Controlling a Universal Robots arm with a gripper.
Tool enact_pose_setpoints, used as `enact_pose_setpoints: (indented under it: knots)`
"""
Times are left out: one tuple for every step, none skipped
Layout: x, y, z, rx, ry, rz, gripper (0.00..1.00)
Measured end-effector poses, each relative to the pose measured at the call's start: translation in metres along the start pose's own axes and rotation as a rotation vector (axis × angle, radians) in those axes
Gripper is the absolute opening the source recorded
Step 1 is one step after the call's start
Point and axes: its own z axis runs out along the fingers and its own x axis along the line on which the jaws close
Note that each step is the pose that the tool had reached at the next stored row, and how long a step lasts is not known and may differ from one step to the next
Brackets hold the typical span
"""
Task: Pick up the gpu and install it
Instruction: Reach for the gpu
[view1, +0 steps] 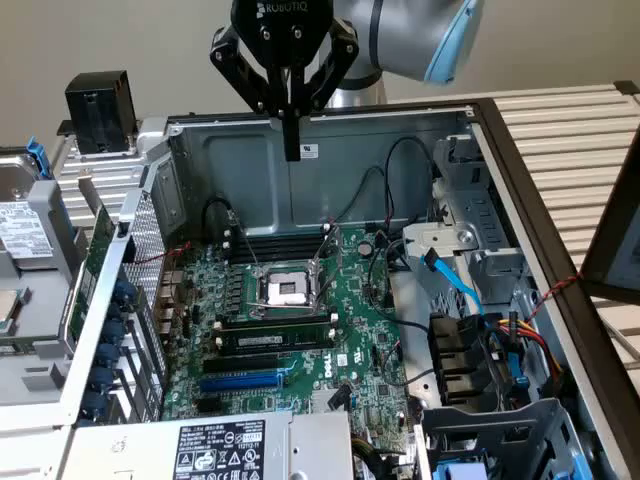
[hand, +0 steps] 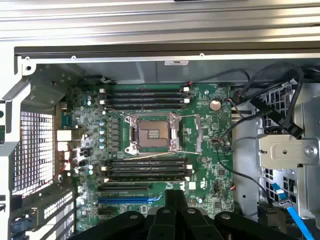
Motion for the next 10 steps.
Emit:
enact_pose_setpoints:
  knots:
    - [0.0000,0.0000,0.0000,0.0000,0.0000,0.000,0.11]
    - [0.0000,0.0000,0.0000,0.0000,0.0000,0.000,0.11]
    - [0.0000,0.0000,0.0000,0.0001,0.0000,0.000,0.11]
    - [0.0000,0.0000,0.0000,0.0000,0.0000,0.000,0.11]
    - [0.0000,0.0000,0.0000,0.0000,0.0000,0.000,0.11]
    - [0.0000,0.0000,0.0000,0.0000,0.0000,0.000,0.11]
    - [0.0000,0.0000,0.0000,0.0000,0.0000,0.000,0.11]
    - [0.0000,0.0000,0.0000,0.0000,0.0000,0.000,0.11]
    - [0.0000,0.0000,0.0000,0.0000,0.0000,0.000,0.11]
    - [0.0000,0.0000,0.0000,0.0000,0.0000,0.000,0.11]
